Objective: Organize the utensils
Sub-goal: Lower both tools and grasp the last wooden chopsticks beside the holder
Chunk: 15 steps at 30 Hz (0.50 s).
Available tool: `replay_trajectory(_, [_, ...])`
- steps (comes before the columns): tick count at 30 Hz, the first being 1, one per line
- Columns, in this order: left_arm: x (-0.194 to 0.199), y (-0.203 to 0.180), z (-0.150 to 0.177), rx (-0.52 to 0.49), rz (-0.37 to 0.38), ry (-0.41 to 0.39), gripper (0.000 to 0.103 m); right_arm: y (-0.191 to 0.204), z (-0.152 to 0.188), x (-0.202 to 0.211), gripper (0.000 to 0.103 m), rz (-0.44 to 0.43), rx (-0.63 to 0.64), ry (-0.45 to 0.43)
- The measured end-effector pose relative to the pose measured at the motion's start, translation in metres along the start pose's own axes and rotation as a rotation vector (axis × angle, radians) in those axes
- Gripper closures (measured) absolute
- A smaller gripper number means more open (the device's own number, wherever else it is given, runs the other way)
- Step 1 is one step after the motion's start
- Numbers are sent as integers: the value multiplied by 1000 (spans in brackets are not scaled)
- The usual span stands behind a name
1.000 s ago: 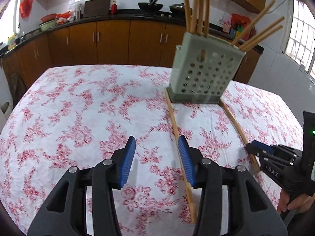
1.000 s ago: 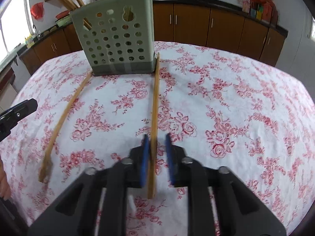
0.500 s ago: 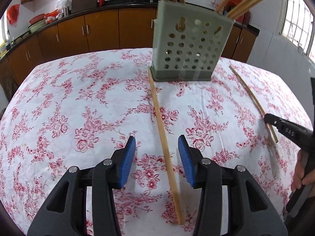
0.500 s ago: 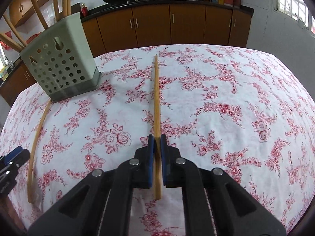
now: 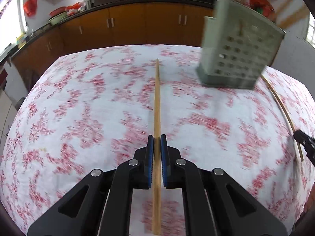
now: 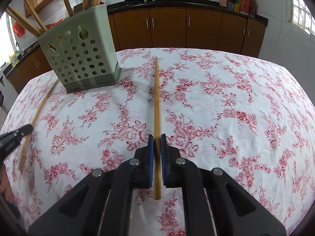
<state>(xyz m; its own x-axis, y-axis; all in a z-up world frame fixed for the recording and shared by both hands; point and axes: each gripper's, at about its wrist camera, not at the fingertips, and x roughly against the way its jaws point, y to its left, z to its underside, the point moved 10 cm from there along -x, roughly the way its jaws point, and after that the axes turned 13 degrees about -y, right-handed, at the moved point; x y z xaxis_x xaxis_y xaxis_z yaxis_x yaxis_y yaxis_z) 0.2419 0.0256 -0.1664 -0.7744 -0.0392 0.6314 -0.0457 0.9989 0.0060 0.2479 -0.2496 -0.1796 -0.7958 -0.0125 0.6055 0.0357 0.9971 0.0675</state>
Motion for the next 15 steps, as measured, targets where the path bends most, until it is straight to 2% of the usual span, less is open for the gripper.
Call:
replay_trajectory(4, [-5, 12, -4, 14, 6, 3, 95, -1, 1, -4, 95, 5, 5, 6])
replay_trajectory(9, [-6, 10, -4, -26, -2, -21, 93, 0, 1, -5, 95, 11, 24, 4])
replay_trajectory(15, [-6, 11, -3, -6, 15, -20, 91, 0, 2, -6, 95, 8, 19, 4])
